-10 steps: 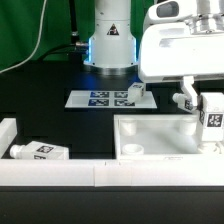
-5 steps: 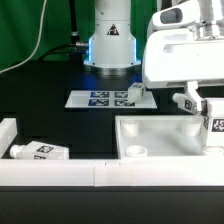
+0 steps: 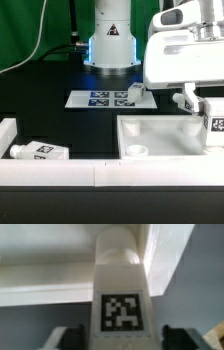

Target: Assemble one leg

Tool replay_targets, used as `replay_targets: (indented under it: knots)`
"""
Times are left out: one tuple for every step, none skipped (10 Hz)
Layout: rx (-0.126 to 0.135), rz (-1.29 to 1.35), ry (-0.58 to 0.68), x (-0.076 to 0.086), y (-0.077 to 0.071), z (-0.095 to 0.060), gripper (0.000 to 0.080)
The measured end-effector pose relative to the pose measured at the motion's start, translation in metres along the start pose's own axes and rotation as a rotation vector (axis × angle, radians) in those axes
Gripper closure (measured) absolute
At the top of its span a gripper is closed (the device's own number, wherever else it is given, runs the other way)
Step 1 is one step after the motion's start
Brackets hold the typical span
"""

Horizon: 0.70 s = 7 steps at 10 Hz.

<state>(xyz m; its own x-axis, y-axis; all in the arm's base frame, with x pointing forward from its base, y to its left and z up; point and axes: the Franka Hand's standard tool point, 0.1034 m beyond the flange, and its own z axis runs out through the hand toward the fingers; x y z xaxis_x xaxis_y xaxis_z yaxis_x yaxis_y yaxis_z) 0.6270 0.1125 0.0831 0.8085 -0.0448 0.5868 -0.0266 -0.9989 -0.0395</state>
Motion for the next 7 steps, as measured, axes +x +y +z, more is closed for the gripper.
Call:
replay_targets:
  knots:
    - [0.0,0.0,0.0,-0.0001,0.0,0.0001,0.0263]
    - [0.0,0.0,-0.001,-0.0003,0.0001,0.0002,0.0263]
    - [0.0,0.0,-0.001,-0.0004,0.0001,0.0002,0.017]
    - [0.0,0.0,-0.001,-0.0005,0.0001,0.0003,0.0156]
    - [0.0,0.0,-0.001,-0.0005,0.0001,0.0003,0.0156]
    - [0.0,0.0,-0.01,-0.0018,0.0,0.0008,0.0151]
    - [0.005,0.003,-0.051,-0.0023,0.0001,0.001,0.0151]
